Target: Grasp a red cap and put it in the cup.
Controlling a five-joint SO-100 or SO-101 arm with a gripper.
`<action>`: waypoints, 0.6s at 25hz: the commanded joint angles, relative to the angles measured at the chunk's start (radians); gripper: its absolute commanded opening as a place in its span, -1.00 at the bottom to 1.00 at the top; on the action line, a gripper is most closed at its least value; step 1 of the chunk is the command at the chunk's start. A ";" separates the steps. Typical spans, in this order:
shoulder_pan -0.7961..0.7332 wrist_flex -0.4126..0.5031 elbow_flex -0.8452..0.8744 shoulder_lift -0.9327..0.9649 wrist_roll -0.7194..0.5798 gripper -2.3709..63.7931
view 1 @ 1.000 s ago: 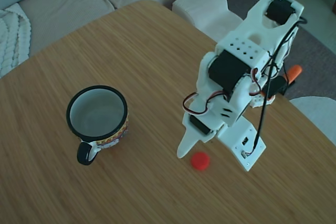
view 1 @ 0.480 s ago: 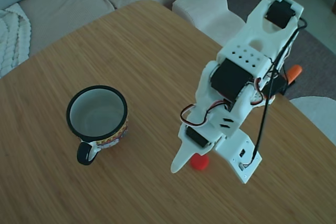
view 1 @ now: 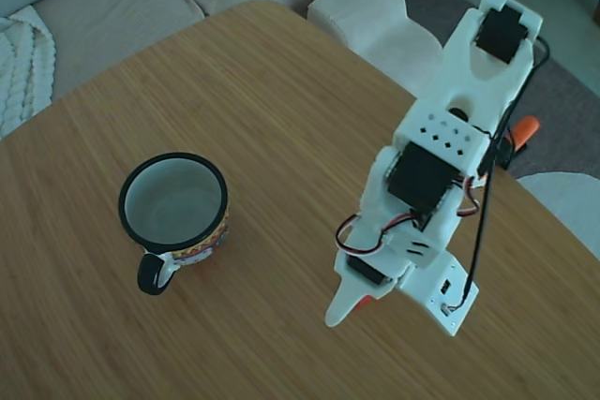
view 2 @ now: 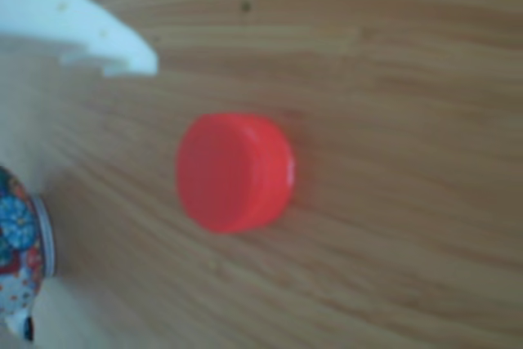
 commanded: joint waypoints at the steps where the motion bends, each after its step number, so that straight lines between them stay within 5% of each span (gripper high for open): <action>1: -0.018 -0.026 -0.043 0.008 0.008 0.54; 15: -0.008 -0.049 -0.011 -0.005 0.002 0.53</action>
